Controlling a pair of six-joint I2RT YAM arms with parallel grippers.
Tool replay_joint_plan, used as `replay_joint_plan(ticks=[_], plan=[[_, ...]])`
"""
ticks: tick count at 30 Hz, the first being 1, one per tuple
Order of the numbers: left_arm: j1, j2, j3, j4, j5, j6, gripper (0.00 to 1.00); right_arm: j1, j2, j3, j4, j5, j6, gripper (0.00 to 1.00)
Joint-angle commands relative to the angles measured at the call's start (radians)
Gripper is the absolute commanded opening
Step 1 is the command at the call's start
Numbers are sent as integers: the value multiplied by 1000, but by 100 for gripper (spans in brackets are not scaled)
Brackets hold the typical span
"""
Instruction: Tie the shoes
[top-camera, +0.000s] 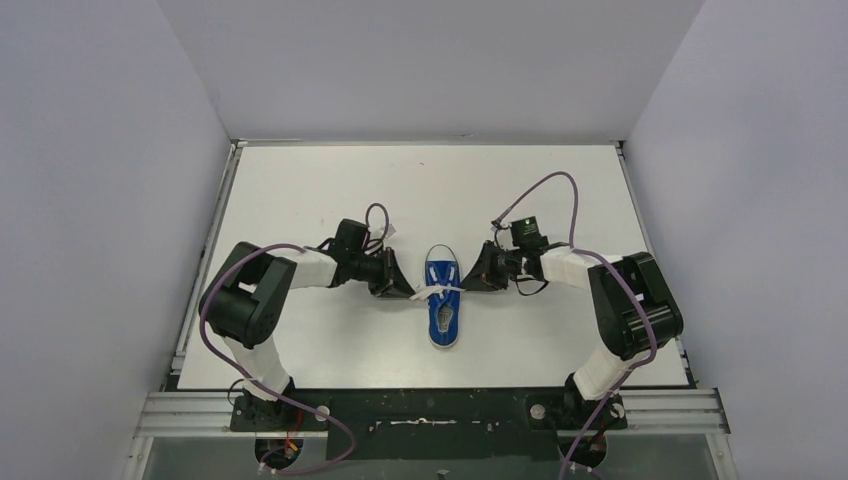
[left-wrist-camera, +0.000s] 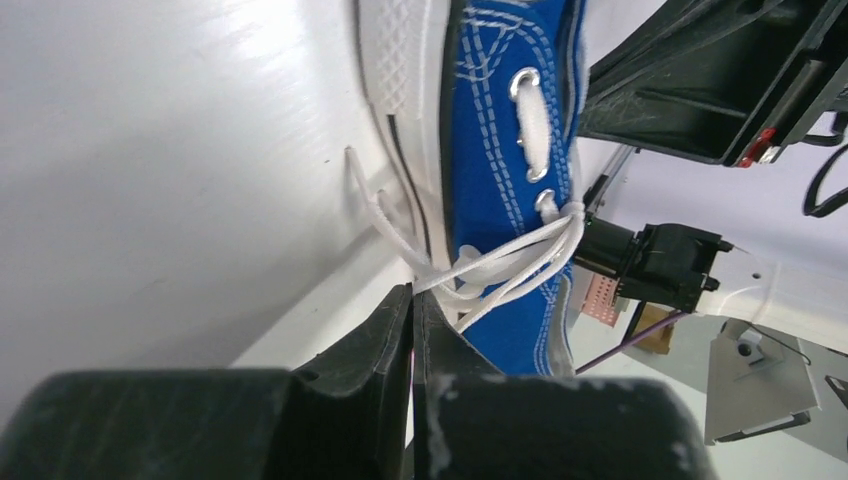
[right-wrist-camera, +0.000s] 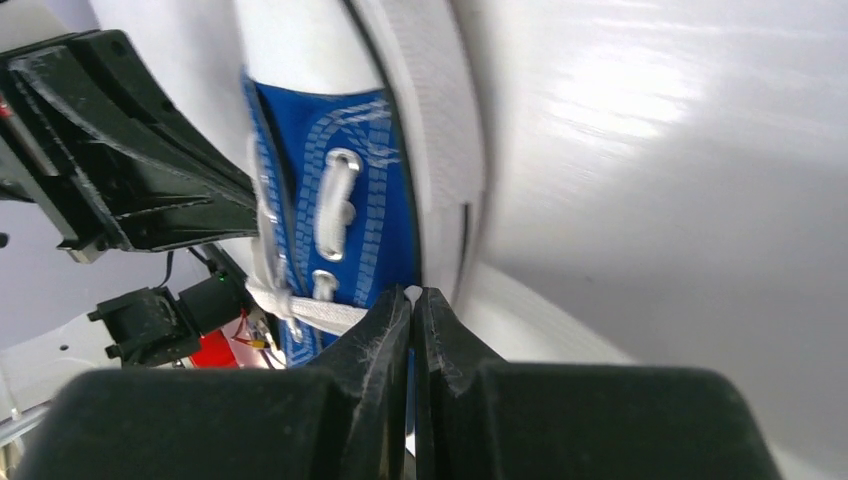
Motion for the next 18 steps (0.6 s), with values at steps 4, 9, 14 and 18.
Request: replay_joint_plan(ticks=[4, 9, 14, 18], plan=[[-2, -4, -79, -22, -90, 46, 0, -58, -25, -28, -130, 142, -78, 0], [1, 0, -119, 15, -104, 35, 0, -57, -20, -34, -110, 179, -92, 0], [7, -94, -22, -216, -144, 139, 11, -56, -91, 88, -320, 258, -191, 0], [10, -292, 75, -486, -291, 254, 53, -59, -165, 240, -605, 399, -334, 27]])
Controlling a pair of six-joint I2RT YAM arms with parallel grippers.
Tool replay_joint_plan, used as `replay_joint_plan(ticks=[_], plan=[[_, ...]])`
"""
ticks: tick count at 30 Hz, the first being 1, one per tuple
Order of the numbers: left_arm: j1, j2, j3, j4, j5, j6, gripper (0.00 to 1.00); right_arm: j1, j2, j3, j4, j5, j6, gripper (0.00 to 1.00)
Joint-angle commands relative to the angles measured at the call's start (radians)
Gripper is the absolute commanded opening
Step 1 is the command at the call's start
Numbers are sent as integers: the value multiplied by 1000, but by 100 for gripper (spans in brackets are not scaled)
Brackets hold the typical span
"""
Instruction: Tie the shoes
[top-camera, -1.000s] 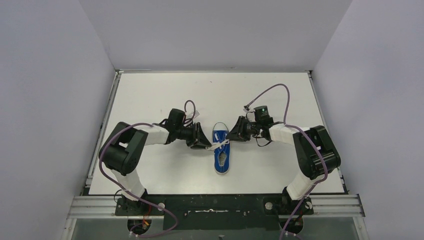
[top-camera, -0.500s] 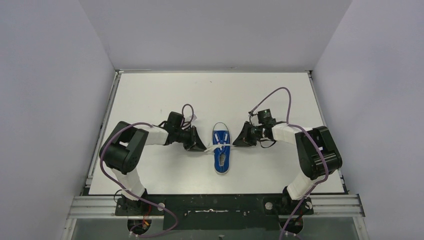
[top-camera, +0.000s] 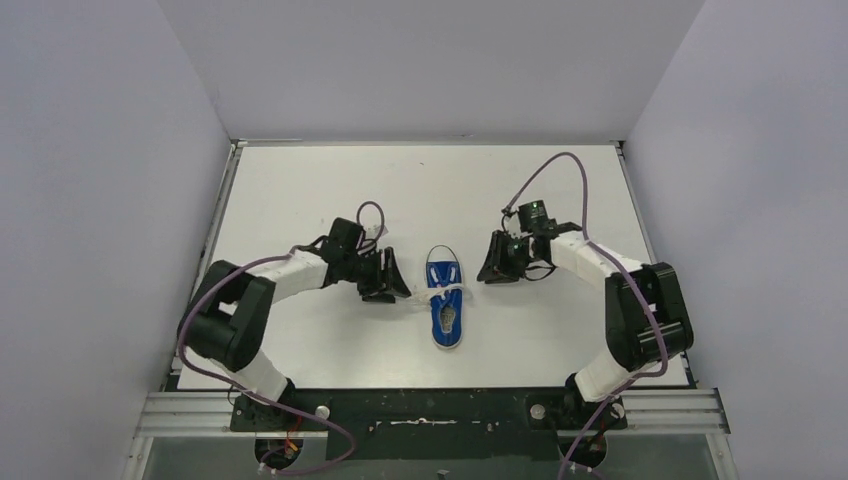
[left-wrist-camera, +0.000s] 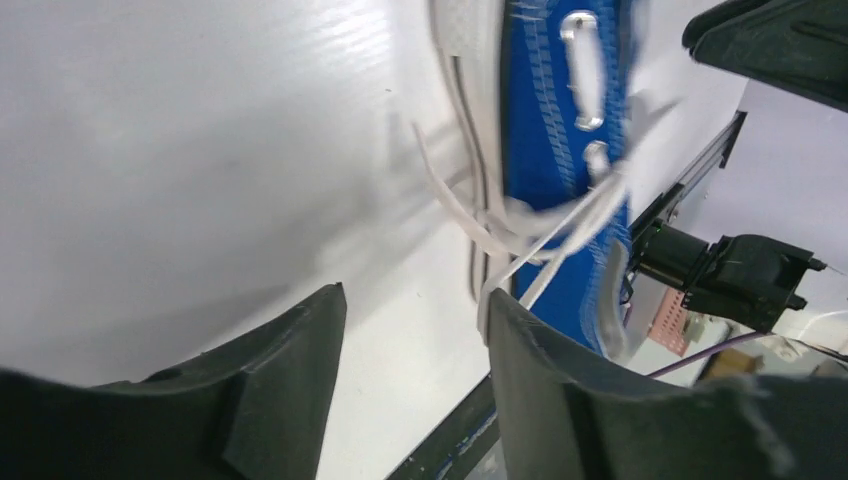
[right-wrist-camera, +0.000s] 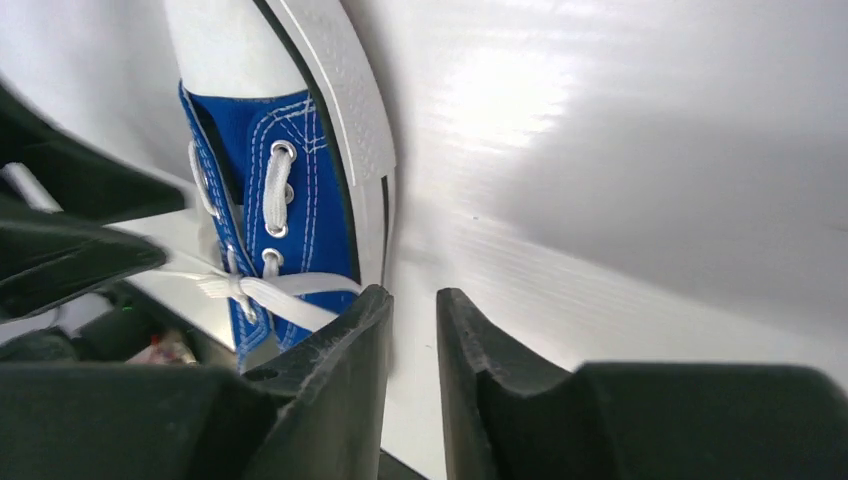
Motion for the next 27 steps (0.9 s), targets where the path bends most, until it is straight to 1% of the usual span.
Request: replay_joint_plan(ticks=[1, 4, 6, 8, 11, 15, 16, 21, 24, 27], plan=[[18, -252, 119, -360, -202, 174, 56, -23, -142, 163, -349, 276, -210, 35], [27, -388, 178, -546, -300, 204, 61, -25, -252, 244, -518, 357, -281, 53], [26, -489, 213, -625, -349, 196, 71, -27, -326, 292, -617, 403, -322, 61], [26, -594, 250, -686, -388, 165, 75, -28, -406, 343, -712, 444, -362, 71], [24, -757, 296, -726, -425, 104, 77, -27, -531, 425, -834, 515, -397, 82], [22, -937, 345, -718, -444, 43, 78, 12, -686, 535, -927, 628, -399, 97], [22, -971, 369, -725, -449, 40, 78, 13, -713, 565, -942, 650, -389, 100], [22, -1068, 521, -809, -538, 121, 80, 12, -854, 700, -929, 669, -345, 100], [23, -1094, 600, -841, -597, 189, 80, 11, -930, 730, -892, 721, -311, 100], [23, -1098, 657, -871, -641, 237, 82, 8, -973, 731, -873, 741, -312, 100]])
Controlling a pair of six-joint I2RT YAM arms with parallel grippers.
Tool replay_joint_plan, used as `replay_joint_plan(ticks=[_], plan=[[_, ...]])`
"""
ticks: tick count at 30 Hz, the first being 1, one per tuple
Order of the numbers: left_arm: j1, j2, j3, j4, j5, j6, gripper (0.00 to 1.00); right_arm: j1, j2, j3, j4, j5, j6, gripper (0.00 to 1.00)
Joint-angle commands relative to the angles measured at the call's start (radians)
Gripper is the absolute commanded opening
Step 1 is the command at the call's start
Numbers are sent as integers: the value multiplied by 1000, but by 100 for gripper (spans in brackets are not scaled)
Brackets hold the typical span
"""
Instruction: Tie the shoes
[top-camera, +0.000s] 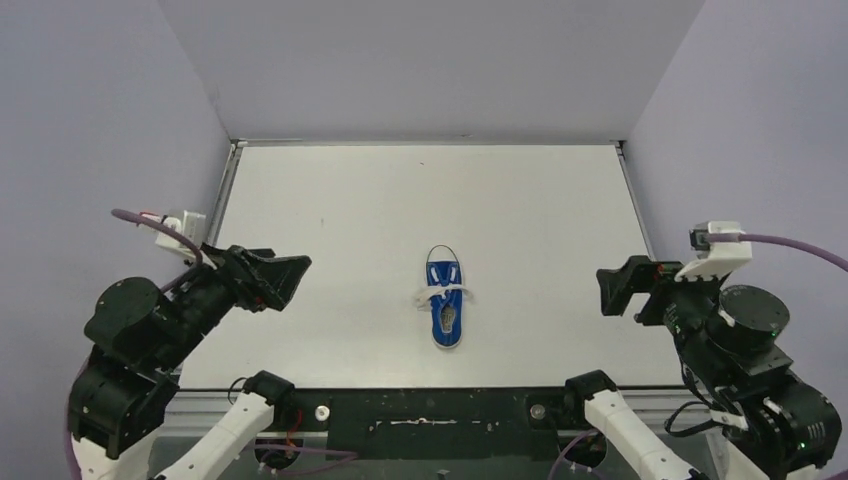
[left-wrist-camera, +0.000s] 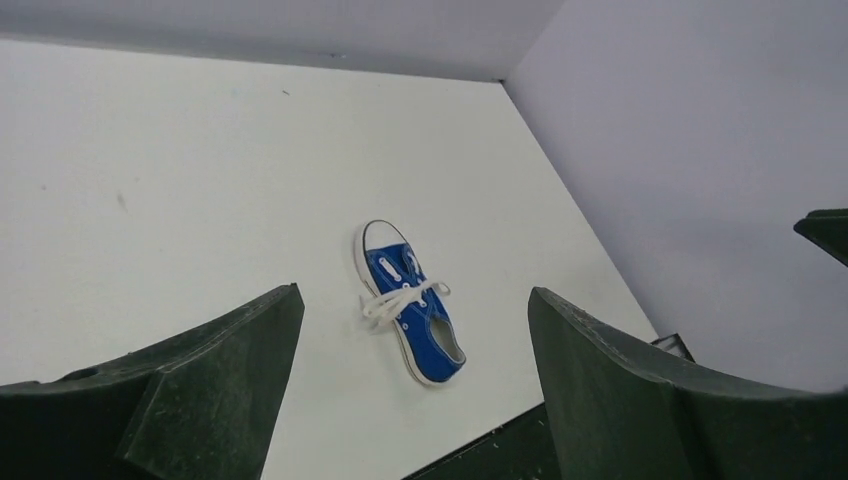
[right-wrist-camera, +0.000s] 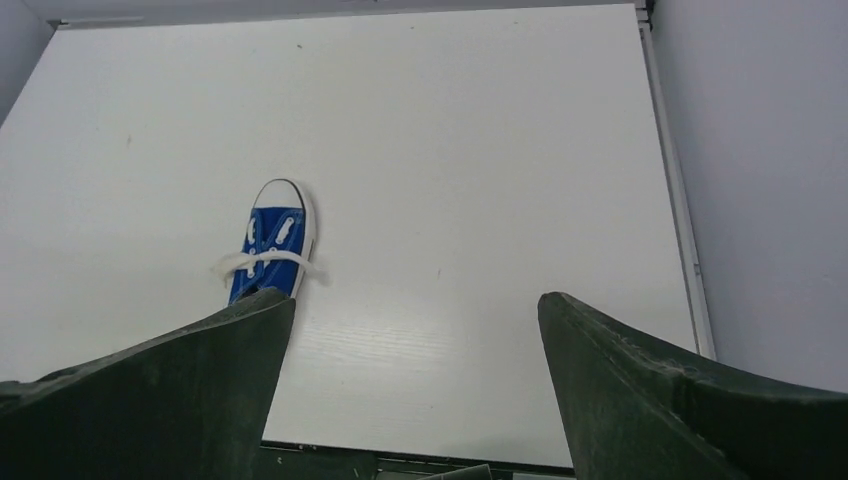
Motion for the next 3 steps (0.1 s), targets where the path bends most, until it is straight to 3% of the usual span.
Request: replay_joint_plan(ticks=[1, 3], plan=[[2, 6, 88, -71, -97, 104, 82, -1, -31, 4, 22, 103, 29, 100], [2, 17, 112, -93, -97, 113, 82, -1, -26, -1, 12, 138, 31, 100]])
